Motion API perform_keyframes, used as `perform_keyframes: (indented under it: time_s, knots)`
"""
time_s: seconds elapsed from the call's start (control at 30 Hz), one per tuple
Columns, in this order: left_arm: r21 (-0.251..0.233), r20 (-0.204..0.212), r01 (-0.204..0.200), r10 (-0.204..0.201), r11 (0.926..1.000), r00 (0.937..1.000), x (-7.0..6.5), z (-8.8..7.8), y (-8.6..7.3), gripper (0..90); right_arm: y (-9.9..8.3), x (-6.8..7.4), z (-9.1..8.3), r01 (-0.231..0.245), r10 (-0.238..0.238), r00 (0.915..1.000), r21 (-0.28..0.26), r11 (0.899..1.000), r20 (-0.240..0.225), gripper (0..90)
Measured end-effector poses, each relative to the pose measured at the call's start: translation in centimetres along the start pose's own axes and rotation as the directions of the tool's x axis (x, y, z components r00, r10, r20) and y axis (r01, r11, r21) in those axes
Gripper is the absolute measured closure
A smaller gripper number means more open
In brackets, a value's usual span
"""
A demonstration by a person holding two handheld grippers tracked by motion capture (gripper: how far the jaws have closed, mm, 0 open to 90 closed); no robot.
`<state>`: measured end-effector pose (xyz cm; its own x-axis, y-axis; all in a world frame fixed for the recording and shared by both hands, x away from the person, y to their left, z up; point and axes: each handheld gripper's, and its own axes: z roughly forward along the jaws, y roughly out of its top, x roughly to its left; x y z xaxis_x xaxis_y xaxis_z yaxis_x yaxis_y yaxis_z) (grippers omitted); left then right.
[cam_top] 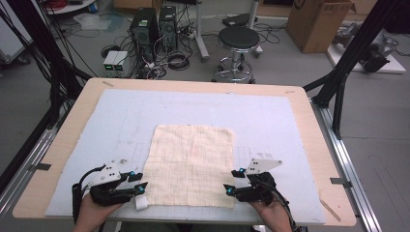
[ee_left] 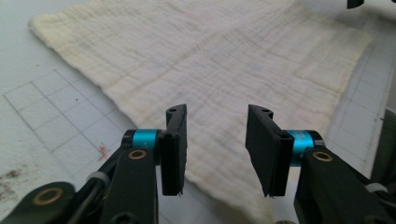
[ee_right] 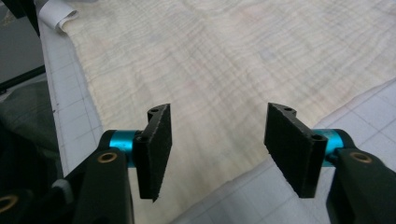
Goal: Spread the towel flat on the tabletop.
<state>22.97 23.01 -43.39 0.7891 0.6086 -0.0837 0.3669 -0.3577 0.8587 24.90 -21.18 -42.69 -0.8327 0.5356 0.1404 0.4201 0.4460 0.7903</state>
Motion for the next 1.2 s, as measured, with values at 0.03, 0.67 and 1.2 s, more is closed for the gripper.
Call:
perform_keyframes:
  time_s: [0.03,0.67,1.2]
  knots:
    - [0.008,-0.01,-0.003,0.003,1.0,0.9999,0.1,0.1,0.0,55.1,0.0,-0.1,0.1,0.002,-0.002,1.0,-0.001,1.0,-0.002,39.6]
    - [-0.042,-0.042,0.033,-0.035,0.9986,0.9985,0.6,0.8,0.7,40.7,1.0,-1.2,0.5,0.035,-0.035,0.9994,-0.025,0.999,0.007,26.9]
    - [-0.036,-0.007,-0.026,0.025,0.999,0.9996,0.7,1.2,2.8,38.9,3.7,-2.5,-0.7,0.061,-0.06,0.9981,-0.091,0.994,0.014,24.7]
